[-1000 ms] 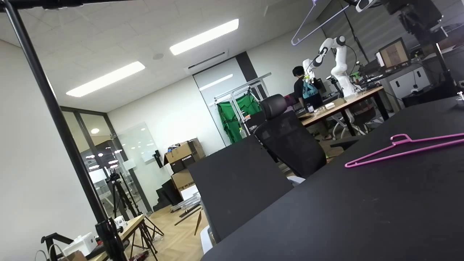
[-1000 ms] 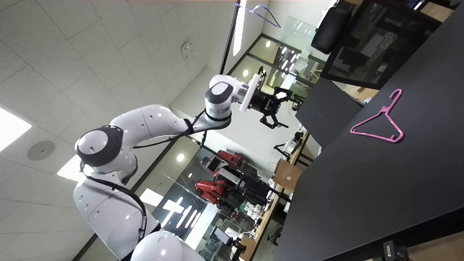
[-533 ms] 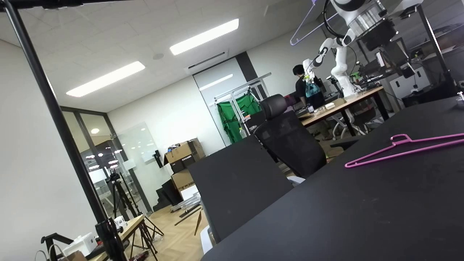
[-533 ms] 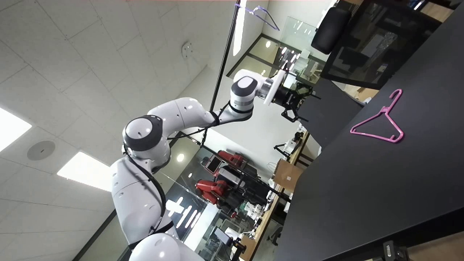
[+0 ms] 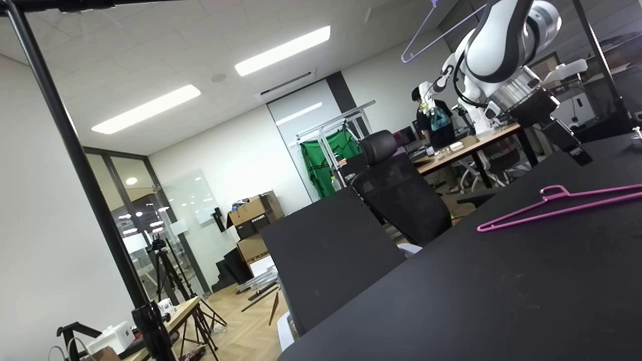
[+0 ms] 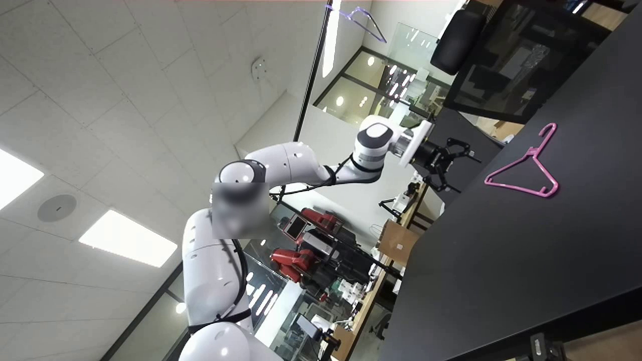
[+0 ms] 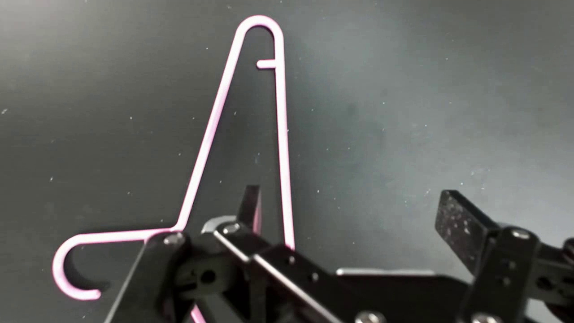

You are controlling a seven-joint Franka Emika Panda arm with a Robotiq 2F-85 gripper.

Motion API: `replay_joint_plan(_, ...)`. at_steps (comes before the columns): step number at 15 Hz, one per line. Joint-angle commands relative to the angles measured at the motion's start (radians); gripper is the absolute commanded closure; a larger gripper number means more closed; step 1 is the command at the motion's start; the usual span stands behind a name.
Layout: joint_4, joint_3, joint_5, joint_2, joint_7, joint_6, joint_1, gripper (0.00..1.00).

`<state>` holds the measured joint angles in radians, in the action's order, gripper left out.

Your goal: Pick the pink hanger on the table and hang it on the stand

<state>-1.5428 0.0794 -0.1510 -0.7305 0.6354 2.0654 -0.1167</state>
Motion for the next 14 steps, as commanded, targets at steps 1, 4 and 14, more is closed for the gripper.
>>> replay_joint_plan(1,0.012,-0.026,-0.025,-0.017,-0.022,-0.006,-0.020,0.00)
replay_joint_plan(4,0.030,-0.025,-0.026,-0.028,-0.030,-0.014,-0.020,0.00)
replay_joint_plan(14,0.095,-0.054,-0.006,-0.135,0.014,0.139,-0.070,0.00)
